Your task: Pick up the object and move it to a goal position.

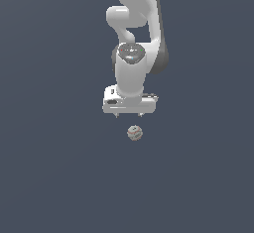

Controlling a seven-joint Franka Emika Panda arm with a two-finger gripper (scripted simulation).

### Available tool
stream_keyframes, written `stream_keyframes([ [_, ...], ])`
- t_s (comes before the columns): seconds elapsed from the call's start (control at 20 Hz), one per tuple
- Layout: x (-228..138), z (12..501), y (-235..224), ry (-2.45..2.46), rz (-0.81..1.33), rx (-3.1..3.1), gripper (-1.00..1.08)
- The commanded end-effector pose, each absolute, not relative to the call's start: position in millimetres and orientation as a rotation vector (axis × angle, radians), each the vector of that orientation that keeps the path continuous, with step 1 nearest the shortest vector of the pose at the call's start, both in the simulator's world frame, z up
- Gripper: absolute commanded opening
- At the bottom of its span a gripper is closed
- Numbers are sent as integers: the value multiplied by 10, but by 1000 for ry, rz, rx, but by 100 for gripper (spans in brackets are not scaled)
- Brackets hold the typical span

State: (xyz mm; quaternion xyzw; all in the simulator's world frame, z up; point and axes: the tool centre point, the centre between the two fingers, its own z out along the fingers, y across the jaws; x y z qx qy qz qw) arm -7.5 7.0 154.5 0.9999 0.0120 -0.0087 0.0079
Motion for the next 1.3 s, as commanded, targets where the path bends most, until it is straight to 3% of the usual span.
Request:
stream_keyframes([
  [0.0, -75, 1545, 70, 37, -27, 3125, 100],
  [0.45, -30, 1614, 303, 70, -34, 3145, 100],
  [1.25, -10, 1541, 310, -142, -34, 3144, 100],
])
